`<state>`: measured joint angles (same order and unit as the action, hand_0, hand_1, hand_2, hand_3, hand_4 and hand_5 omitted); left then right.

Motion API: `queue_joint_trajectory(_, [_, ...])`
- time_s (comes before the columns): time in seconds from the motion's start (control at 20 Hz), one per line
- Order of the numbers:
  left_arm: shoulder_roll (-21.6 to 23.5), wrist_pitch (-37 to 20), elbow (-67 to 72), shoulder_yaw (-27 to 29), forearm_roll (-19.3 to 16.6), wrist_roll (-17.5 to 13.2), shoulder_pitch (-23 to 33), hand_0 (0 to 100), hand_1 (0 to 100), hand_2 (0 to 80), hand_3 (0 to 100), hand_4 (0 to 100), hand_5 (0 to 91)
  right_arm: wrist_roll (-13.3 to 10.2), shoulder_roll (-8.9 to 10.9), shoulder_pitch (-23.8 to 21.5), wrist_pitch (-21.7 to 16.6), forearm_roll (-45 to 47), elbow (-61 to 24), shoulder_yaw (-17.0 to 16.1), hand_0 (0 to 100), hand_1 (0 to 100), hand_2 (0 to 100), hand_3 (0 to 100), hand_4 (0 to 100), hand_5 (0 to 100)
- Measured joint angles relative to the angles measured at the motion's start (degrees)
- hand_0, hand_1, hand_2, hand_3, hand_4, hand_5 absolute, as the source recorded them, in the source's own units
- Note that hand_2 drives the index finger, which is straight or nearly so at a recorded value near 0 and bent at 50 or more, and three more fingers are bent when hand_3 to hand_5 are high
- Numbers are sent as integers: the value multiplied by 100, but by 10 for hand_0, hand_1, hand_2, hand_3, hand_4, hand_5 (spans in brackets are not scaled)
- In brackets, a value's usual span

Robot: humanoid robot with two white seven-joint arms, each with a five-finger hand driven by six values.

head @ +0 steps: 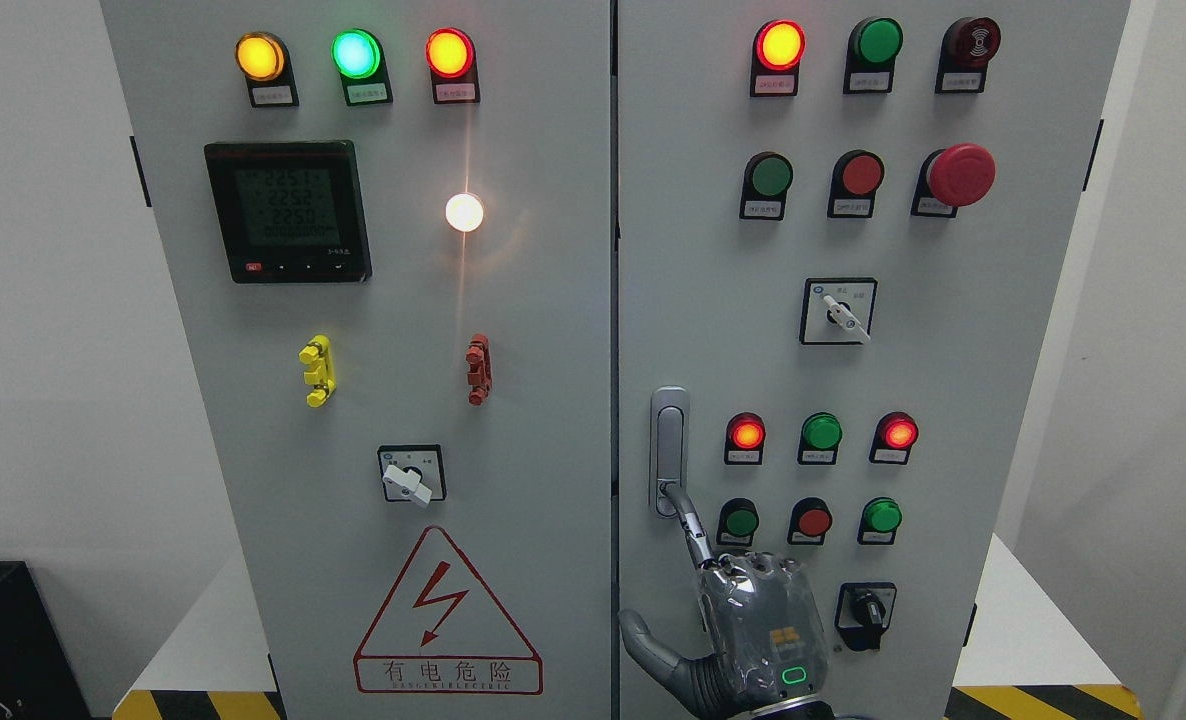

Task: Release door handle
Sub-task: 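Move the right hand up beneath the silver door handle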

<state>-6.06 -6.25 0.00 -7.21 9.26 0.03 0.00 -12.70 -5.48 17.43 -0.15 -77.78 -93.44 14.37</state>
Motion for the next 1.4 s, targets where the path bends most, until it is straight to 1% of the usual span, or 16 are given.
queue_joint_trajectory(1.4, [0, 0, 0, 0, 1, 0, 0, 120, 556, 0, 0, 0, 0, 12, 3, -72, -6, 0, 26, 77, 197, 276, 49, 1000, 1000, 1000])
